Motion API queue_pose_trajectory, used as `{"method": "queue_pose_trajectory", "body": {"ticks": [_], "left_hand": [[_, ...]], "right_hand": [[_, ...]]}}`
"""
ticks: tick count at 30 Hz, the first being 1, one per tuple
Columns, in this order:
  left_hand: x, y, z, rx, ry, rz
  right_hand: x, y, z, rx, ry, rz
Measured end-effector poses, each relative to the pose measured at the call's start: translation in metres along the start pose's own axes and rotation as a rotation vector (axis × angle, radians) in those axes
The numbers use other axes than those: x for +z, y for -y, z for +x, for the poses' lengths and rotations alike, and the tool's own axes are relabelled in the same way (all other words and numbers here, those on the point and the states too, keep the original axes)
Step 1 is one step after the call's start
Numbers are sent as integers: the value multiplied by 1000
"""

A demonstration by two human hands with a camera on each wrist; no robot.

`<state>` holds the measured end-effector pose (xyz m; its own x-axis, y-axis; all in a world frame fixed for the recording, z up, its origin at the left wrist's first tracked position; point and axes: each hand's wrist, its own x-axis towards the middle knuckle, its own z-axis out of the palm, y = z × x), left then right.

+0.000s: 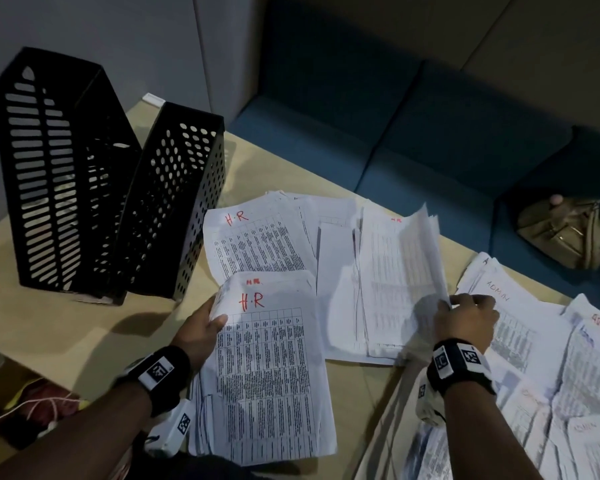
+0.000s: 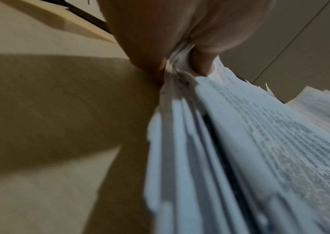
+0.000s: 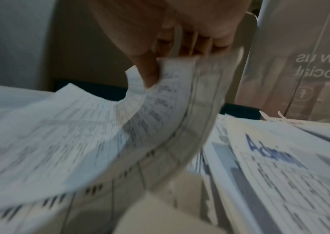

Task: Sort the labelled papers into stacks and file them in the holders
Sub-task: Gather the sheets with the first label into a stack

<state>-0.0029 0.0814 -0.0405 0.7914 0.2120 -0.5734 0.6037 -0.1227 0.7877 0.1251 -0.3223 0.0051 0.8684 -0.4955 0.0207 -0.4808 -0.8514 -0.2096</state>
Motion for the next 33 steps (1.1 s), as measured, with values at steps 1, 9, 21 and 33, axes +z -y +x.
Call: {"method": "queue_pose_trajectory", "body": {"ticks": [1, 9, 21, 33], "left_hand": [[0, 0, 0, 8, -3, 9], [0, -3, -1, 34, 17, 37], [-3, -3, 6, -89, -2, -103], [-1, -12, 3, -40, -3, -54]], "right_hand": [[-4, 1, 3, 13, 57, 11], [-12, -2, 9, 139, 349, 204], [-11, -16, -81, -56, 891, 679], [18, 40, -152, -552, 1003, 354]]}}
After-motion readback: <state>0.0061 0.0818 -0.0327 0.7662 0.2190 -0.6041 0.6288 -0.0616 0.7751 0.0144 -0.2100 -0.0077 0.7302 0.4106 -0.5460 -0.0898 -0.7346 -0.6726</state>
